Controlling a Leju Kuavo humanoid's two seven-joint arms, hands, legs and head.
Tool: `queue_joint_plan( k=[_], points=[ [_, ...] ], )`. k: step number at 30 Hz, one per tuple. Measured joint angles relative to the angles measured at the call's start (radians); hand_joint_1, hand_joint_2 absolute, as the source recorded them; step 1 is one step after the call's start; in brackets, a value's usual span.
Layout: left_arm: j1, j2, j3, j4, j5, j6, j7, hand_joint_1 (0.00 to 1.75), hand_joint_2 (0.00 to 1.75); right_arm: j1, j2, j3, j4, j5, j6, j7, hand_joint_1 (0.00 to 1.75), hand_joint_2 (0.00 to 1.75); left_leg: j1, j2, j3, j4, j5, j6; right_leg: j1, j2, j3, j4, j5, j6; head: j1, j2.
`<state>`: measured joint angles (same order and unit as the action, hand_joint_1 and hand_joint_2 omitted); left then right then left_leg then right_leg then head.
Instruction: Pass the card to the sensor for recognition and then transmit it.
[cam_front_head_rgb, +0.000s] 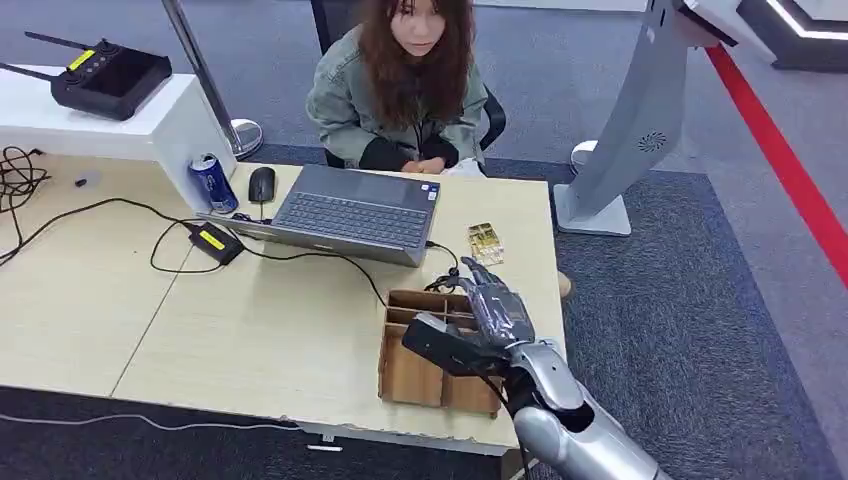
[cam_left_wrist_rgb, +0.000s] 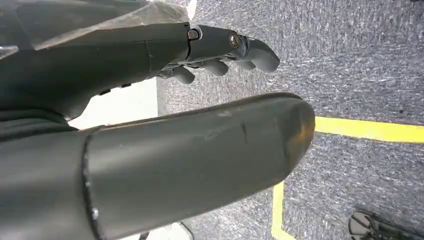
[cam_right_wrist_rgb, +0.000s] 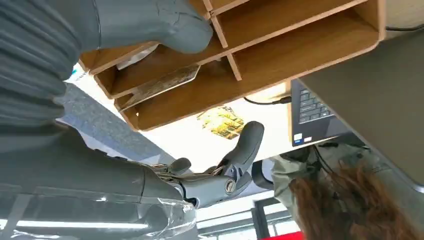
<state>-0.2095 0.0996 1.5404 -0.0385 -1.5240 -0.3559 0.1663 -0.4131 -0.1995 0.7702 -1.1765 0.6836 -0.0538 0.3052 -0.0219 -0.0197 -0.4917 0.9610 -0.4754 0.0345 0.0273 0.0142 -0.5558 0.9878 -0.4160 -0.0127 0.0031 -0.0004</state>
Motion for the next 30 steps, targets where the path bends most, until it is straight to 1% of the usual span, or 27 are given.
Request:
queue_joint_plan(
  k=[1,2,6,12,15,26,30],
  points=[
    [0.0,0.0,0.0,0.0,0.0,0.0,0.0,0.0,0.0,0.0,0.0,0.0,0.002,0.001,0.0,0.0,0.68,1.75,0.0,0.0,0.0,0.0,0.0,0.0,0.0,0.0,0.0,0.0,0.0,0.0,0.0,0.0],
    [0.0,0.0,0.0,0.0,0.0,0.0,-0.002,0.0,0.0,0.0,0.001,0.001,0.004,0.002,-0.001,0.0,0.66,1.75,0.0,0.0,0.0,0.0,0.0,0.0,0.0,0.0,0.0,0.0,0.0,0.0,0.0,0.0],
    [0.0,0.0,0.0,0.0,0.0,0.0,-0.003,0.0,0.0,-0.003,0.005,0.002,0.011,0.004,-0.003,0.0,0.73,1.75,0.0,0.0,0.0,0.0,0.0,0.0,0.0,0.0,0.0,0.0,0.0,0.0,0.0,0.0],
    [0.0,0.0,0.0,0.0,0.0,-0.003,-0.005,0.0,0.0,-0.013,0.005,0.003,0.018,0.007,0.0,0.0,0.72,1.75,0.0,0.0,0.0,0.0,0.0,0.0,0.0,0.0,0.0,0.0,0.0,0.0,0.0,0.0],
    [0.0,0.0,0.0,0.0,0.0,-0.006,-0.005,0.0,0.0,-0.016,0.005,0.003,0.018,0.008,0.002,0.0,0.73,1.75,0.0,0.0,0.0,0.0,0.0,0.0,0.0,0.0,0.0,0.0,0.0,0.0,0.0,0.0],
    [0.0,0.0,0.0,0.0,0.0,-0.006,-0.006,0.0,0.0,-0.018,0.002,0.003,0.018,0.013,0.002,0.004,0.65,1.75,0.0,0.0,0.0,0.0,0.0,0.0,0.0,0.0,0.0,0.0,0.0,0.0,0.0,0.0],
    [0.0,0.0,0.0,0.0,0.0,-0.006,-0.006,0.0,0.0,-0.018,-0.007,0.002,0.018,0.019,0.002,0.012,0.66,1.75,0.0,0.0,0.0,0.0,0.0,0.0,0.0,0.0,0.0,0.0,0.0,0.0,0.0,0.0]
  ],
)
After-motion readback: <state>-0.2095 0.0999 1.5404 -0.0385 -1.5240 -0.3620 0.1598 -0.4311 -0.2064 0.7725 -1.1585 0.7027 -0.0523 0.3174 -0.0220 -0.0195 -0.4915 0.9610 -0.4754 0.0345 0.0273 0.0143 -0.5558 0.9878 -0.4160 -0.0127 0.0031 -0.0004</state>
